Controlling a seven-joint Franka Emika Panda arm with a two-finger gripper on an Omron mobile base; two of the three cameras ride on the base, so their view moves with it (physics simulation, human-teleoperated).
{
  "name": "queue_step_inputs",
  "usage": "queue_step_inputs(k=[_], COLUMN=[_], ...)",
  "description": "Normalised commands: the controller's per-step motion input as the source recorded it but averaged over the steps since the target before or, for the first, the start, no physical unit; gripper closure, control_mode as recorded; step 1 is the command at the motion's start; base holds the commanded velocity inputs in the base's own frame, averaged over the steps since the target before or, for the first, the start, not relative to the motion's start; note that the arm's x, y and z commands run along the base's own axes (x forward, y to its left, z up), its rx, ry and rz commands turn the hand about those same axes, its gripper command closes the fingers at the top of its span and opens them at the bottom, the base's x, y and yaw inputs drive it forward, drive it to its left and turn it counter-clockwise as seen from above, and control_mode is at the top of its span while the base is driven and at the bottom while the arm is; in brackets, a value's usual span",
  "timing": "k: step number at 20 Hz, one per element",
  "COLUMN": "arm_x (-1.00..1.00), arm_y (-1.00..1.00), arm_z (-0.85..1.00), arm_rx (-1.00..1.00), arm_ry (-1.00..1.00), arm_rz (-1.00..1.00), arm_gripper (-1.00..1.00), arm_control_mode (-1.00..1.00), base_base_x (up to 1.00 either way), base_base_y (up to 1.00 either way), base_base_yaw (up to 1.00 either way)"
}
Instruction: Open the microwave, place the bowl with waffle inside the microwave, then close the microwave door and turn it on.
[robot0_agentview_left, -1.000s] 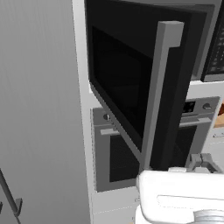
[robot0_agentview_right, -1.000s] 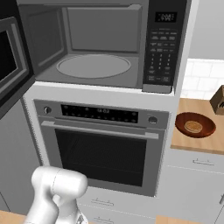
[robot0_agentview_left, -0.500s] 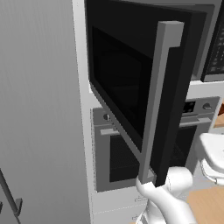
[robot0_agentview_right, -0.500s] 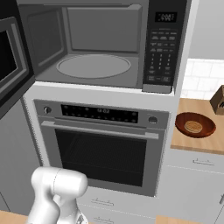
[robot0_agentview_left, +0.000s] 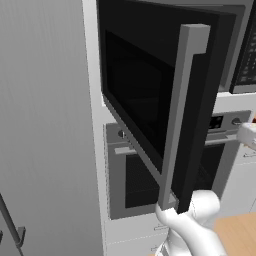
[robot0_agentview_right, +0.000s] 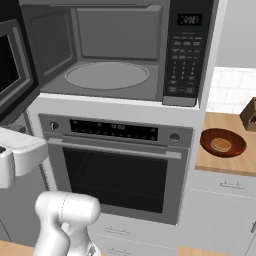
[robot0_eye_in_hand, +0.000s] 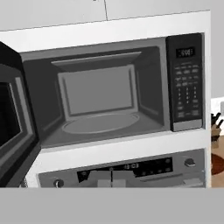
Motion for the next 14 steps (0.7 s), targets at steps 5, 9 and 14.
queue_step_inputs(k=[5, 9, 14], arm_x=[0.41, 0.56, 0.57], arm_y=[-0.18, 0.30, 0.01], arm_z=[-0.24, -0.44, -0.33], arm_rx=[0.16, 0.02, 0.02], arm_ry=[0.17, 0.17, 0.35], arm_rz=[0.31, 0.03, 0.04], arm_gripper=[1.00, 1.00, 1.00], arm_control_mode=[-1.00, -1.00, -1.00], base_base_x=[0.00, 0.00, 0.00], base_base_y=[0.00, 0.00, 0.00], base_base_yaw=[0.00, 0.00, 0.00])
